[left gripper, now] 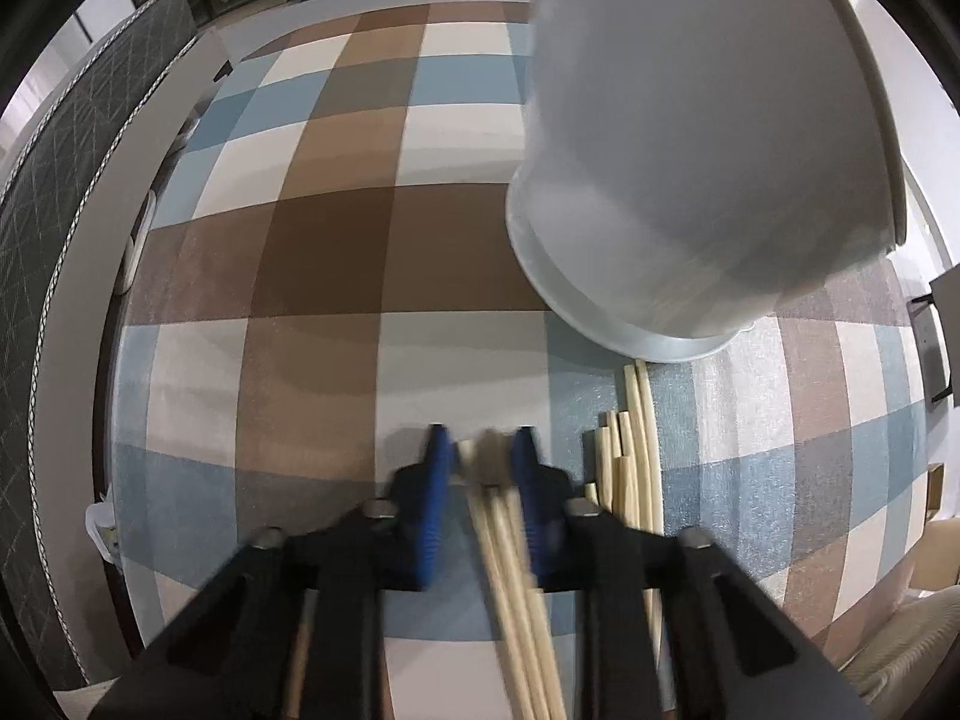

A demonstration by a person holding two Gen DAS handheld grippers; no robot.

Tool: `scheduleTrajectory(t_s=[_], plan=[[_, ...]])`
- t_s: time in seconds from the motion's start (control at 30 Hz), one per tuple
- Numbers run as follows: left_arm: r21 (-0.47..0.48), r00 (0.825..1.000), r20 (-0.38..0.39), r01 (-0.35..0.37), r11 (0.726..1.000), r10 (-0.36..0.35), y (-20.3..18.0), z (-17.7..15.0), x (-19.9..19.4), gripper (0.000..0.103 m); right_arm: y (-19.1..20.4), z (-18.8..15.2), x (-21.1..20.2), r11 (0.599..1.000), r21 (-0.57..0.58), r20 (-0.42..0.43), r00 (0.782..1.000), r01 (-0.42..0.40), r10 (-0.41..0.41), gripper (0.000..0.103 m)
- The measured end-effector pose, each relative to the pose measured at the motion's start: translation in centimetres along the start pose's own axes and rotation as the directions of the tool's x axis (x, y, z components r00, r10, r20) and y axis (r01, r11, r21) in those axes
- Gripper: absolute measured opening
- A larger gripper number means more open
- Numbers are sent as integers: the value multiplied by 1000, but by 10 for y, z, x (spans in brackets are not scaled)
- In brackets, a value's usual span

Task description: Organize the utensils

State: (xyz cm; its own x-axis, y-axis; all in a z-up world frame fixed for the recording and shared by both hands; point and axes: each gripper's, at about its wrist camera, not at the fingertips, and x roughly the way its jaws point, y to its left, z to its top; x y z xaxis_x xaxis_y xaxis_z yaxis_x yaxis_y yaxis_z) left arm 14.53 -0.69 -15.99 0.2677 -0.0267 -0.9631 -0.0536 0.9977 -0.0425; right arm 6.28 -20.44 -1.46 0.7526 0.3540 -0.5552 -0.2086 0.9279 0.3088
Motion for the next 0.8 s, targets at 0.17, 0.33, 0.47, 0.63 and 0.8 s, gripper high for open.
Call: scheduleTrajectory(t_s=[0.17,0.33,0.47,0.63,0.8], plan=[[-49,997,-11,77,996,-77,17,0,-2,5,3,-6,6,999,-27,-25,999,25,-25,103],[-117,988,6,157,981,-157,53,7,-3,1,5,-14,15,997,-52,-64,996,59,-62,103],[-158,980,28,201,967,-199,71,7,-12,1,9,-19,16,994,-76,-60,995,78,-82,103],[-172,968,80,247,954,-236,82,6,-34,1,19,-26,14,988,-134,-62,994,77,-86,103],[-138,939,191,314,939,-286,88,-4,-78,1,30,-30,21,993,-113,-152,988,-34,17,91]])
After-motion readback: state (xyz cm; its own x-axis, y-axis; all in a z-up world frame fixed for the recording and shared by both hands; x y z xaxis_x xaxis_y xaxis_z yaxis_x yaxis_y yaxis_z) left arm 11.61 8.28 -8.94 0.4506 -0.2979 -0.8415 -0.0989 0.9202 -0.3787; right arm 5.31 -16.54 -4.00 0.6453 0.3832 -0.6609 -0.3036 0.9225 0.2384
